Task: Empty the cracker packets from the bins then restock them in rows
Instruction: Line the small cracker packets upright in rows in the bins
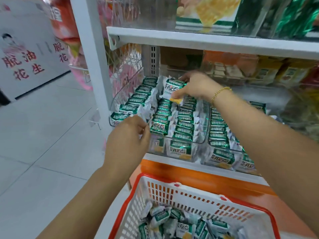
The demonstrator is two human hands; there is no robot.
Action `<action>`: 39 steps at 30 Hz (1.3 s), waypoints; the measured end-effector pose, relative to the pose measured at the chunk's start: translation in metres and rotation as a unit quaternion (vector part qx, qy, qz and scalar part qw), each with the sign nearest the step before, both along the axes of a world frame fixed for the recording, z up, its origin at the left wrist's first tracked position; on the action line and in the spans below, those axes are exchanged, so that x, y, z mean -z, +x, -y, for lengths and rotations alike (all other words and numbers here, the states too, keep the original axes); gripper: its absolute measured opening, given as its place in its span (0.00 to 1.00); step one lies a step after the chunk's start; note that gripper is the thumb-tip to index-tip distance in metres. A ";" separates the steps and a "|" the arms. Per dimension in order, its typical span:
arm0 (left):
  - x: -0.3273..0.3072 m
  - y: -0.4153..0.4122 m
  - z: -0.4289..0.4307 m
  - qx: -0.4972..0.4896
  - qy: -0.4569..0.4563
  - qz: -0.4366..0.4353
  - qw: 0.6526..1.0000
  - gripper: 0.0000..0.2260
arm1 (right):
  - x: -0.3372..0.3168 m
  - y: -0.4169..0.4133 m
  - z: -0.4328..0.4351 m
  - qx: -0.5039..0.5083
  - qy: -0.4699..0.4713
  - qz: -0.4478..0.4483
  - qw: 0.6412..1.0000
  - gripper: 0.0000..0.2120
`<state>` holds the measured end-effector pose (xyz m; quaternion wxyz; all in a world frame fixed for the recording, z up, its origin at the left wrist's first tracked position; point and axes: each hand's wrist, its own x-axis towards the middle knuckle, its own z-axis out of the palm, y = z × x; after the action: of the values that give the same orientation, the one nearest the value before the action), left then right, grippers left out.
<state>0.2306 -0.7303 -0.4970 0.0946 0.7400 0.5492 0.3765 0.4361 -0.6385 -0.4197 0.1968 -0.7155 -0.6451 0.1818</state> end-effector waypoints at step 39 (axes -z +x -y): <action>0.123 0.027 0.092 0.248 -0.381 -0.314 0.834 0.08 | 0.182 0.040 0.222 -0.195 -0.308 0.117 0.924 0.21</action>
<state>0.2579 -0.8222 -0.6201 0.2818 0.8355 0.4471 -0.1507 0.4763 -0.8607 -0.6016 -0.1496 -0.6169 -0.7025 0.3217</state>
